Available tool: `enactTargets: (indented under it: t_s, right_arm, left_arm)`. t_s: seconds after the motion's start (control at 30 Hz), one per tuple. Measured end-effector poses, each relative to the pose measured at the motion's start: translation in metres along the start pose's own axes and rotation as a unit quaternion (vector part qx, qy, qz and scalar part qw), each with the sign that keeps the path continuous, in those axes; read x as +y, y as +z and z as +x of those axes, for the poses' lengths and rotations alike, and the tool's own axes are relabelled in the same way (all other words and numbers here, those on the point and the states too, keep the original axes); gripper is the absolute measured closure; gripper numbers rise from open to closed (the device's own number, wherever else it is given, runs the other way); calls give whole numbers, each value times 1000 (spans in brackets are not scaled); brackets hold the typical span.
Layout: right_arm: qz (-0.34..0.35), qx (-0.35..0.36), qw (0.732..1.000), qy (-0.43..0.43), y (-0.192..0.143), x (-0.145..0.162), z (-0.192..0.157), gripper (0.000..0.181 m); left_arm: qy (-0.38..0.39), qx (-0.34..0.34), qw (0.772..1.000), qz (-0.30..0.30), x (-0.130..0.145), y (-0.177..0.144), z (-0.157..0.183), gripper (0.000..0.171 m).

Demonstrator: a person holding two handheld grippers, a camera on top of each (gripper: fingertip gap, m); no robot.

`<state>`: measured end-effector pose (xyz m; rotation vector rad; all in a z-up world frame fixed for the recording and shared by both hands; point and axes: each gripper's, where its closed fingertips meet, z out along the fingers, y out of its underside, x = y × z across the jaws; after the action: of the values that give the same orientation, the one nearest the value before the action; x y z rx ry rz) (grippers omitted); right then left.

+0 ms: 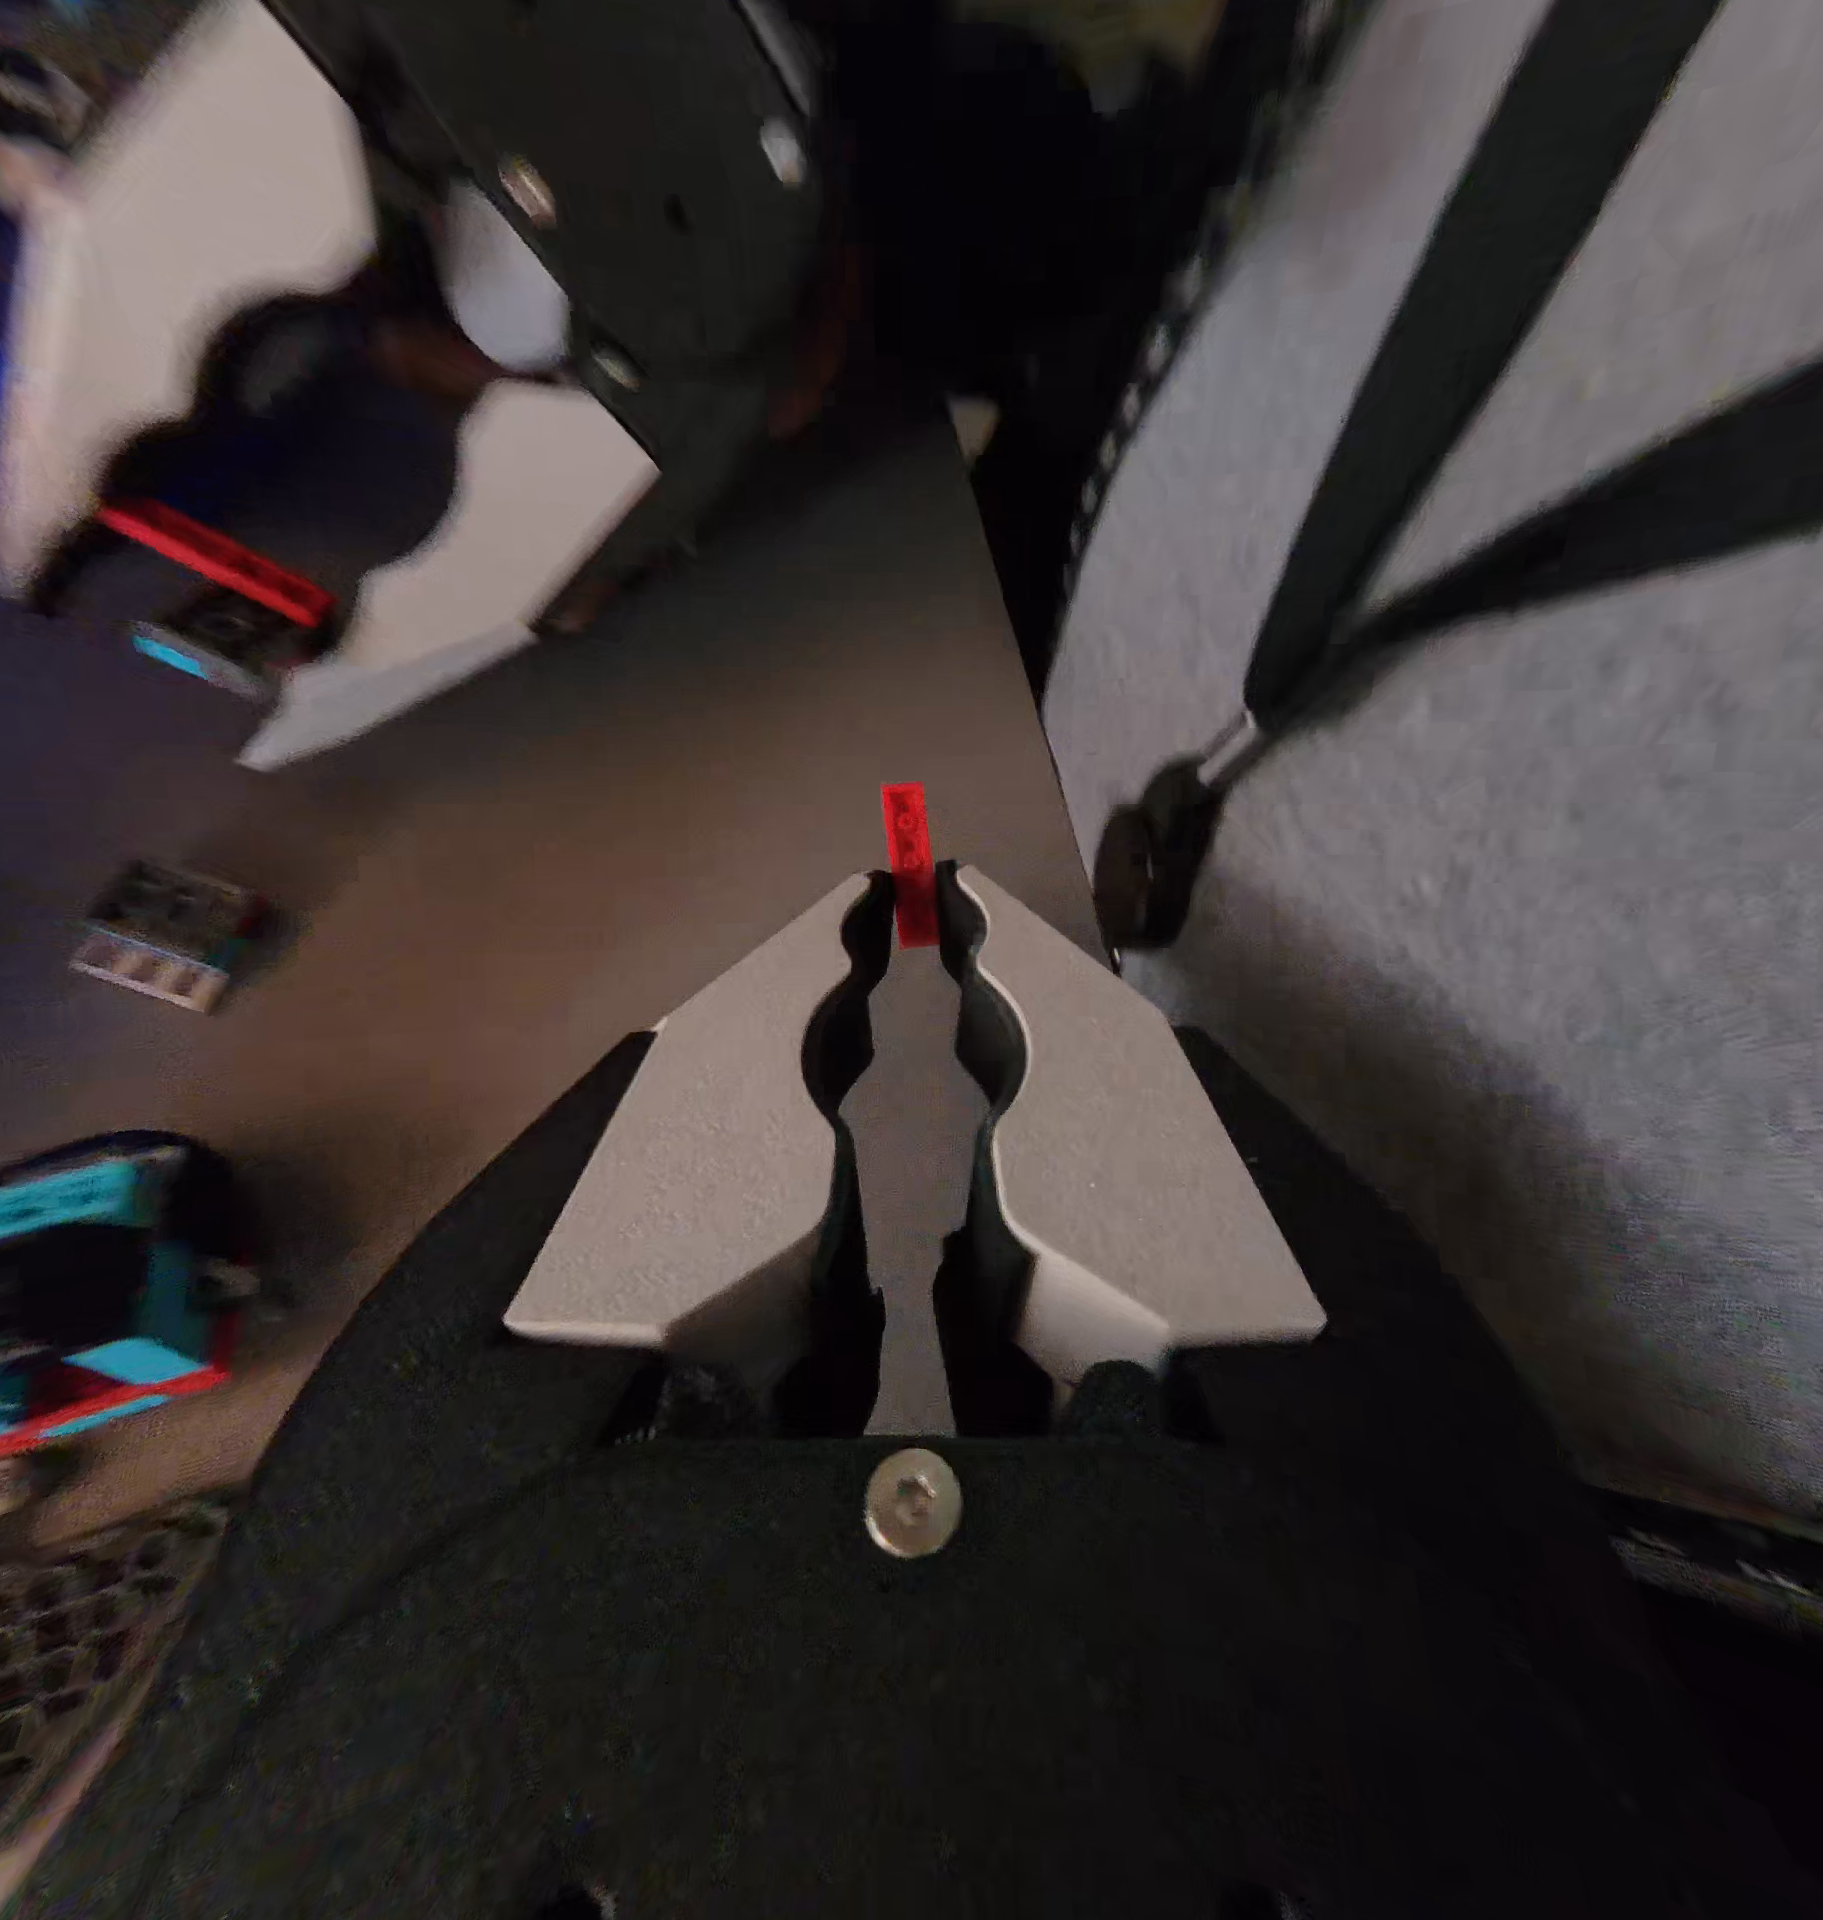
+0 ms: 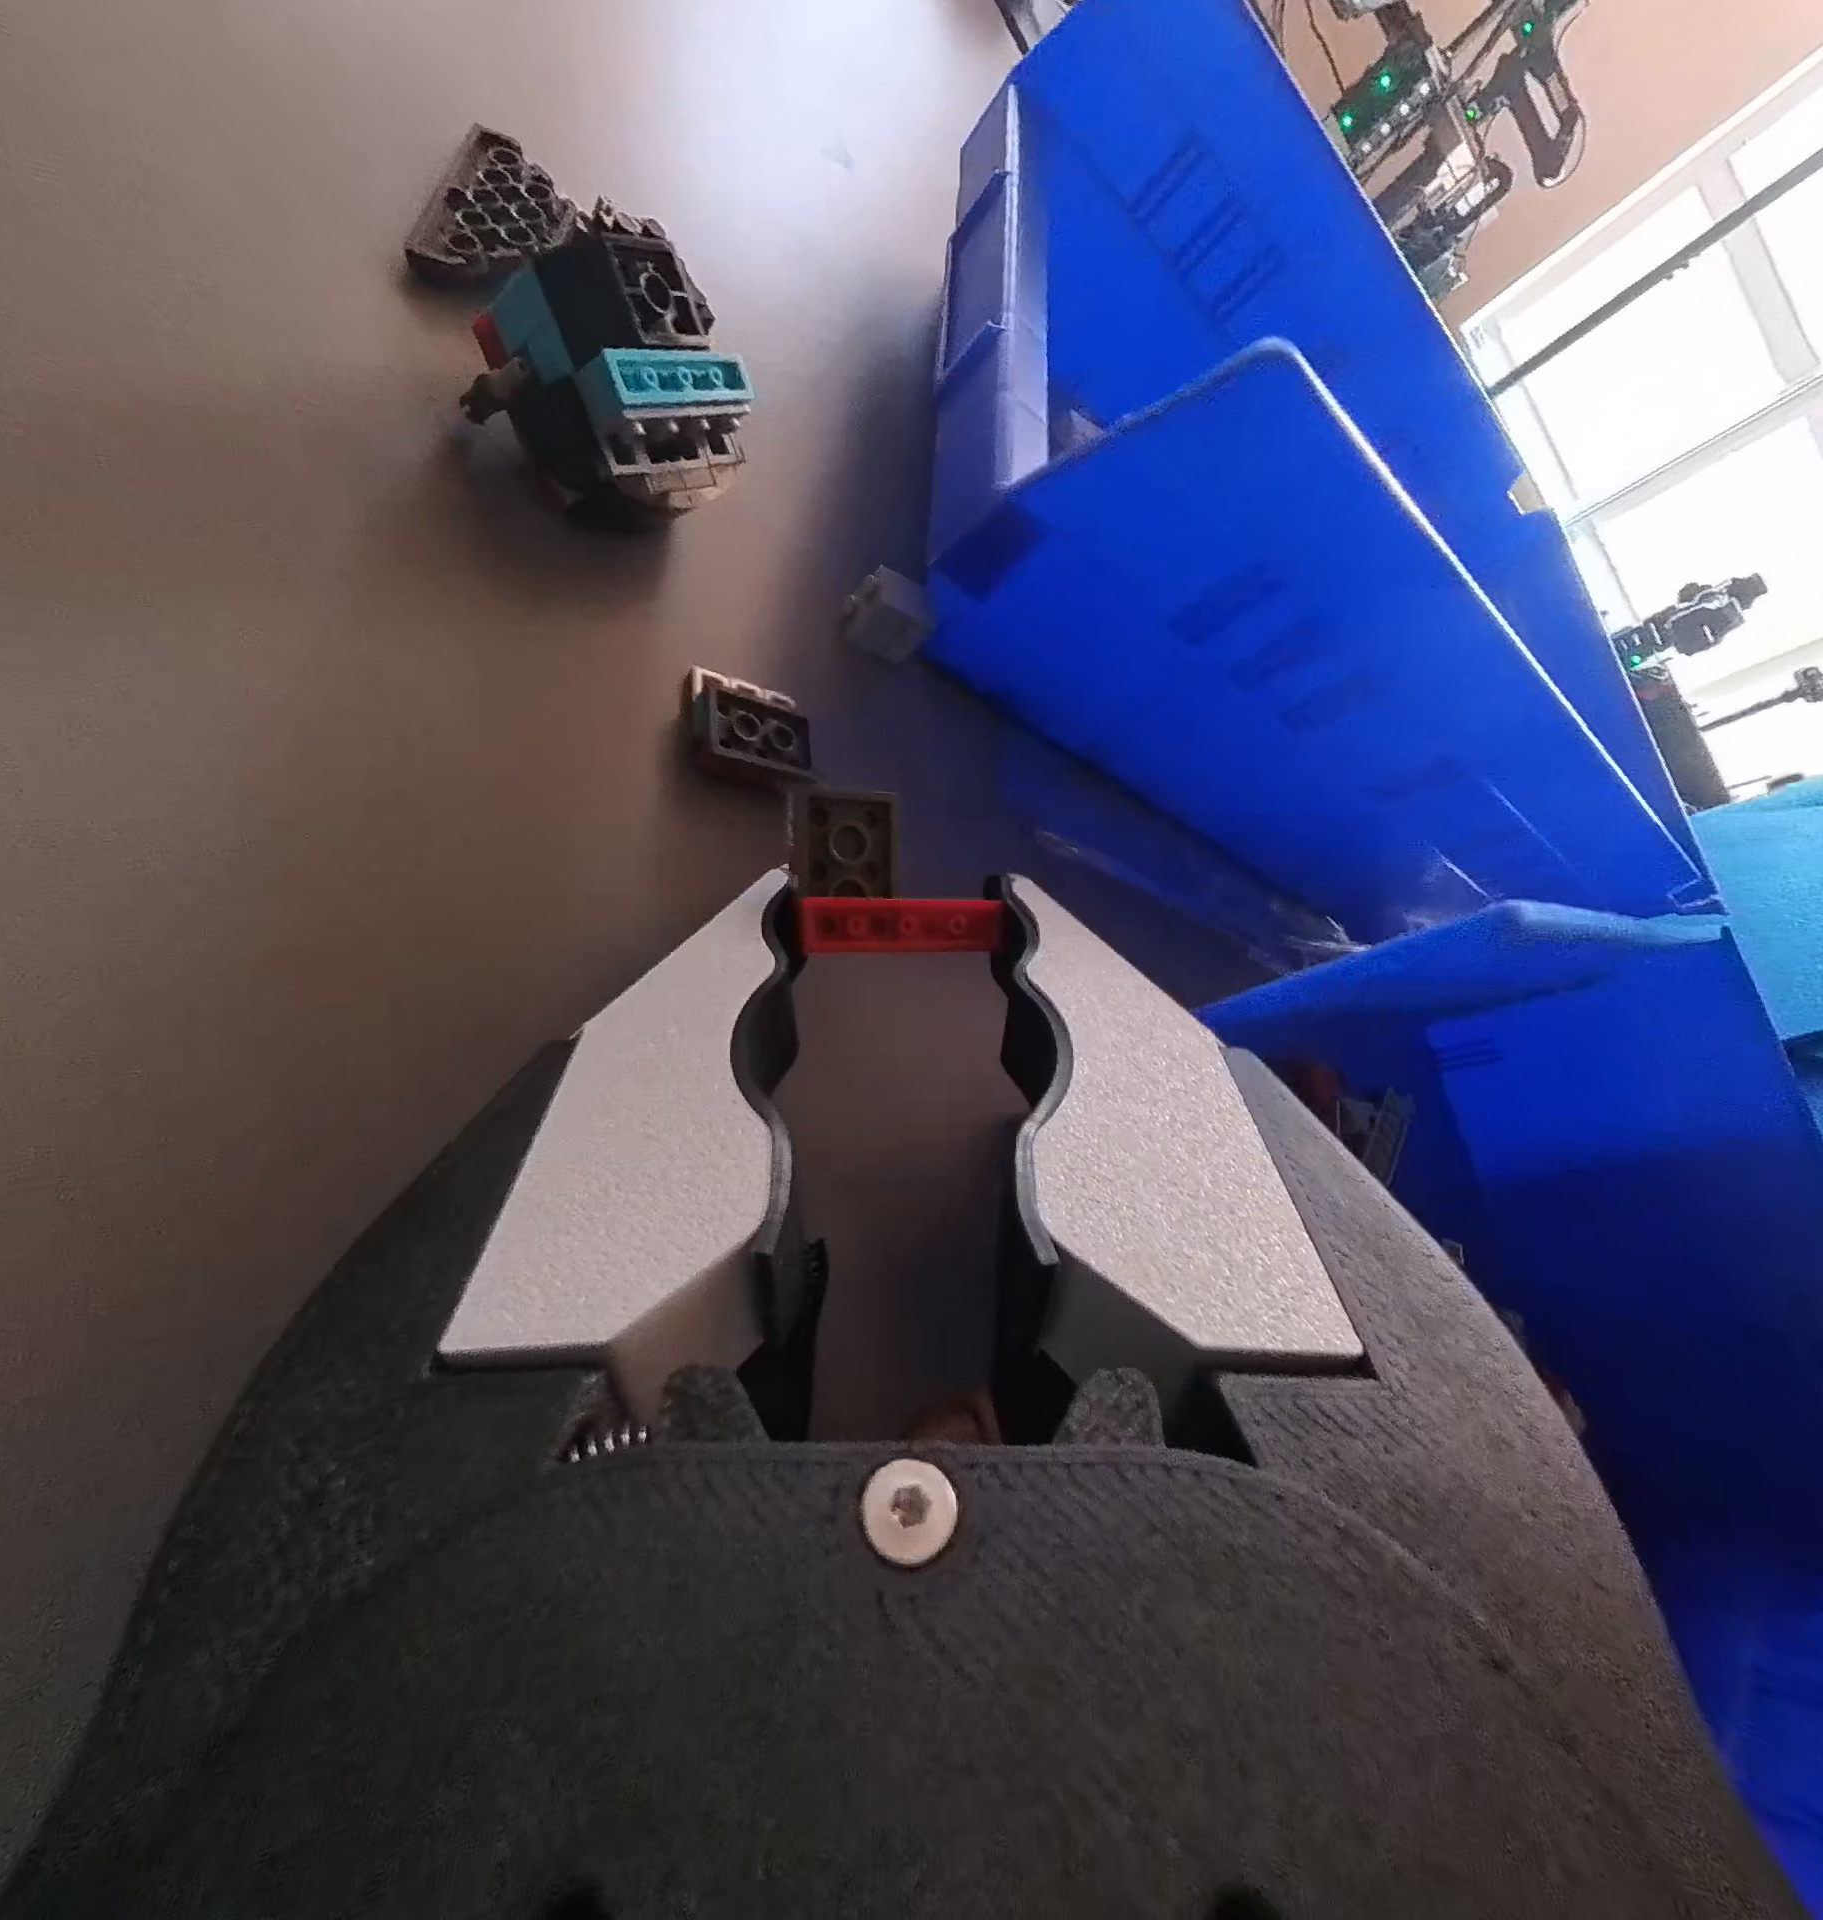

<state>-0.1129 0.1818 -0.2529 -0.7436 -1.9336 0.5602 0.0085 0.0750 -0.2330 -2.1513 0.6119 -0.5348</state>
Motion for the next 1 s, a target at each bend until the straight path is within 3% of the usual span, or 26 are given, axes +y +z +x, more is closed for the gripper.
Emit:
enactTargets:
  t_s: [0.17,0.27,0.4,0.6,0.77,0.83,1.0]
  right_arm:
    - [0,6,1000,9,-5,6,5,144]
    - [-2,10,1000,7,-9,10,6,144]
    - [2,18,1000,2,-14,11,7,144]
    - [9,34,999,-6,-21,12,8,144]
    - [32,56,998,11,-33,12,16,144]
    - [37,64,997,20,-37,13,19,144]
    - [38,80,996,30,-45,18,26,144]
  left_arm:
    - [-10,-23,994,102,-85,-28,-39,163]
    - [0,-33,991,126,-138,-24,-63,163]
    - [8,-44,993,113,-205,15,-99,163]
    - [25,-41,996,69,-290,109,-139,163]
    - [19,-62,998,25,-320,176,-173,162]
    - [4,-65,998,8,-319,194,-186,149]
    - [-35,-50,998,16,-308,192,-195,134]
